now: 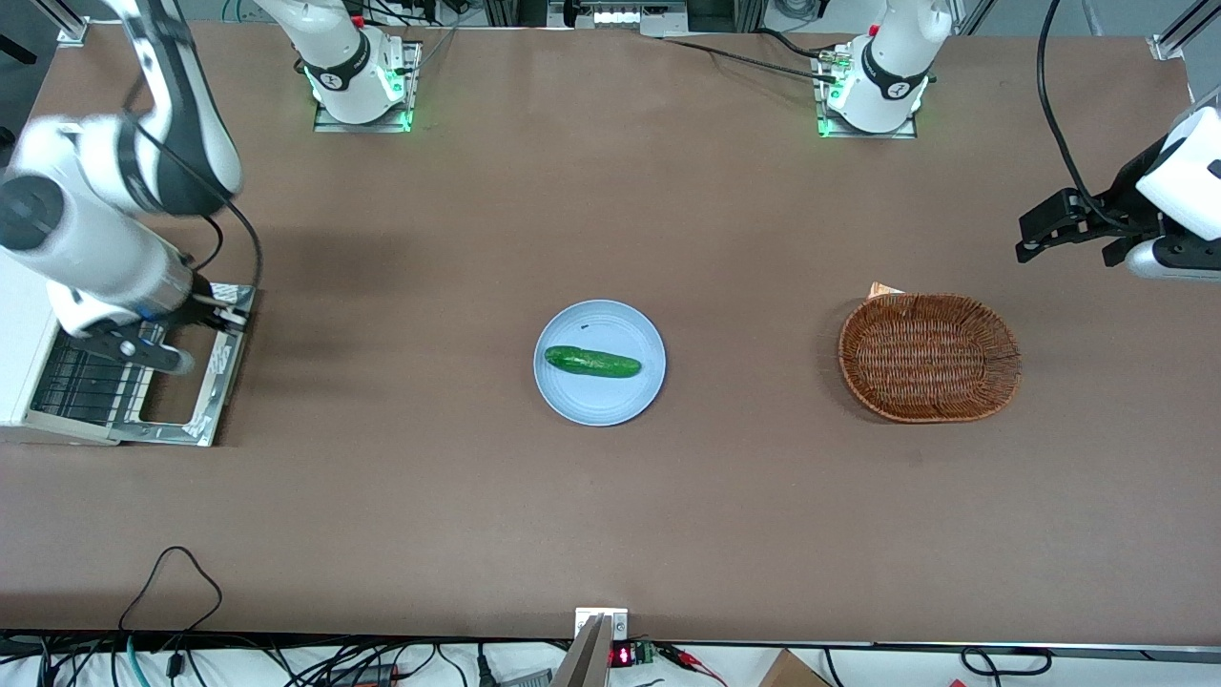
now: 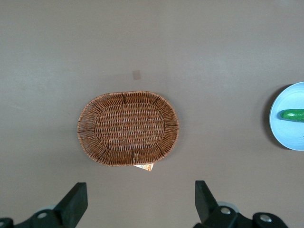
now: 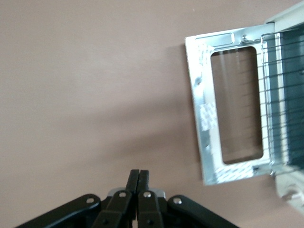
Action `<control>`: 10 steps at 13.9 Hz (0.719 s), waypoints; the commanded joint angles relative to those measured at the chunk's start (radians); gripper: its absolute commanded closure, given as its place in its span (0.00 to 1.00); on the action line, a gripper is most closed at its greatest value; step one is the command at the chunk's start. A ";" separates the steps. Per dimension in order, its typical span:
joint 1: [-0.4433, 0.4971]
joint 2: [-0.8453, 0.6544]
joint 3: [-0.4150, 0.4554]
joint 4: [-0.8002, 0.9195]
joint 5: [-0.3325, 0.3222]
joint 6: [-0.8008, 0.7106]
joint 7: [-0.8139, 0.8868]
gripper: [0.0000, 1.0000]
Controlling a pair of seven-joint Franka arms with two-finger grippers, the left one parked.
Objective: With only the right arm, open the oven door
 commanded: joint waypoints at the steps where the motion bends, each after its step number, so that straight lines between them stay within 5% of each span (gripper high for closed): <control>1: -0.003 -0.100 0.002 0.002 0.095 -0.067 -0.023 0.95; 5: -0.009 -0.131 0.004 0.108 0.106 -0.280 -0.187 0.93; 6: -0.012 -0.127 0.002 0.137 0.106 -0.322 -0.231 0.82; 7: -0.012 -0.125 0.002 0.156 0.106 -0.347 -0.249 0.44; 10: -0.010 -0.123 0.002 0.171 0.103 -0.353 -0.253 0.00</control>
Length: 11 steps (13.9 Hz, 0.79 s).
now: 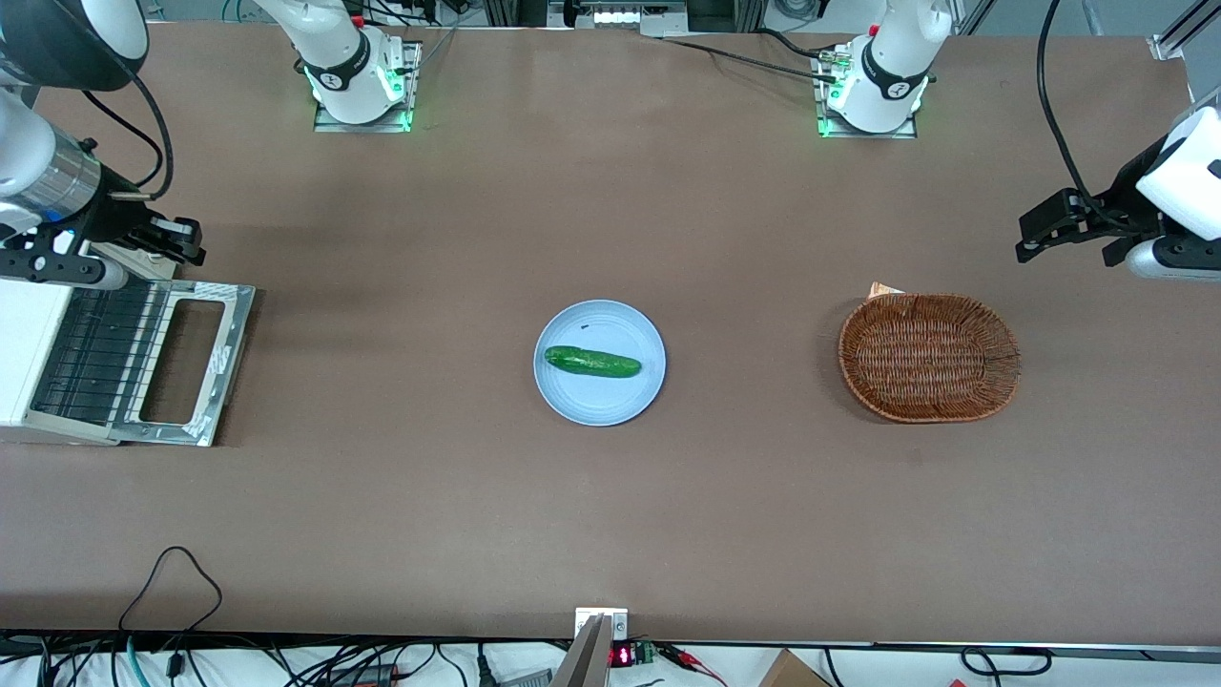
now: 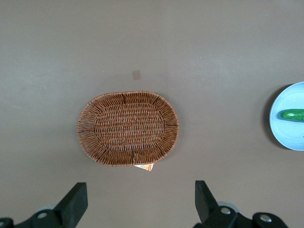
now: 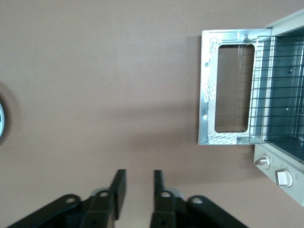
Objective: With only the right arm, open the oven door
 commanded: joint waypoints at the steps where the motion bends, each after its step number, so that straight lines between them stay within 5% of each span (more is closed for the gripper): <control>1: -0.006 0.018 0.003 0.039 0.017 -0.025 -0.024 0.00; 11: -0.005 0.030 0.003 0.076 0.012 -0.022 -0.116 0.00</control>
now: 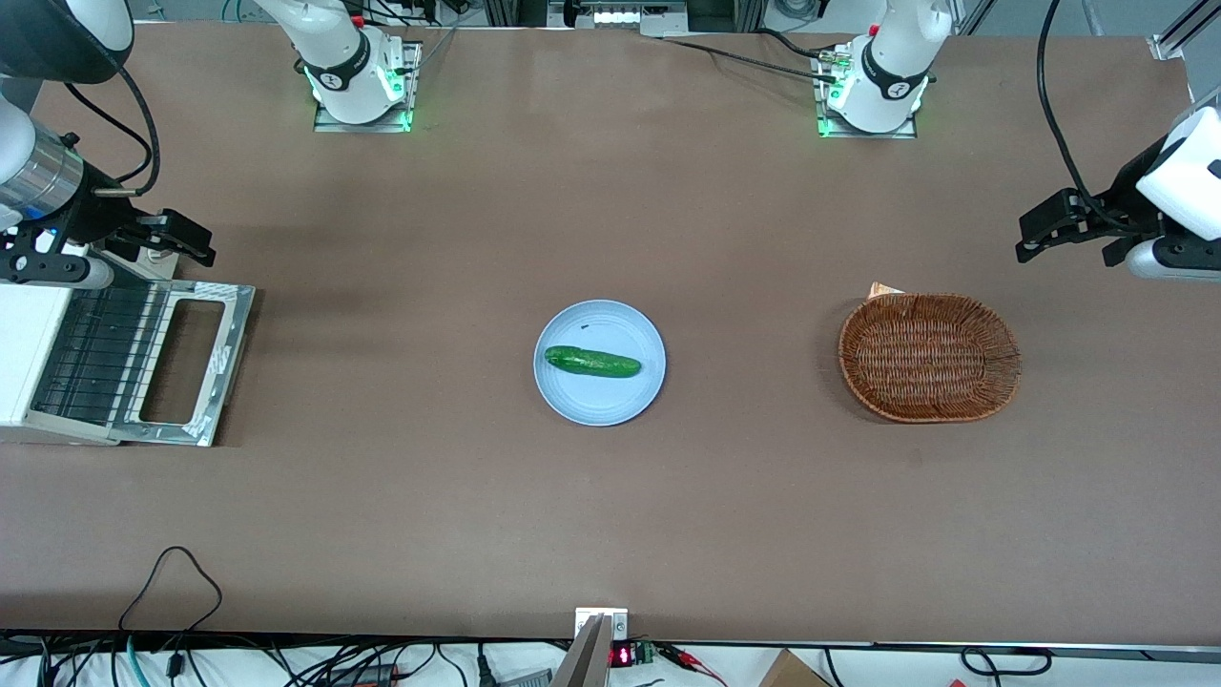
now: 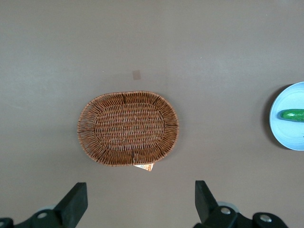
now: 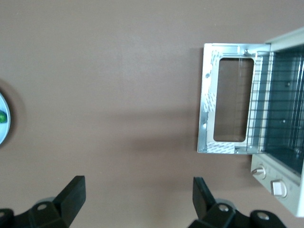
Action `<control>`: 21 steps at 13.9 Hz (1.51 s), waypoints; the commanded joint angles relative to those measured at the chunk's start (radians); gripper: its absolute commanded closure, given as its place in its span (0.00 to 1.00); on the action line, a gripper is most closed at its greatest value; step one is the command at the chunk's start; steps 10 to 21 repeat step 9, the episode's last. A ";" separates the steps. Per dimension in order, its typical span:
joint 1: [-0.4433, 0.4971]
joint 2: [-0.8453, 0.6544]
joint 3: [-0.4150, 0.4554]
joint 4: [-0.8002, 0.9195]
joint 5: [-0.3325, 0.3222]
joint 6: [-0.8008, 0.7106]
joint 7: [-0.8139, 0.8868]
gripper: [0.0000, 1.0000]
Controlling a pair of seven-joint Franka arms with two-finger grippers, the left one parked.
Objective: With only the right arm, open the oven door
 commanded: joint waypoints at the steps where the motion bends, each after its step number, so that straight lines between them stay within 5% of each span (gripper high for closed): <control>1: -0.006 0.015 0.003 0.035 0.011 -0.015 -0.058 0.00; 21: -0.005 0.027 0.003 0.046 0.009 -0.021 -0.060 0.00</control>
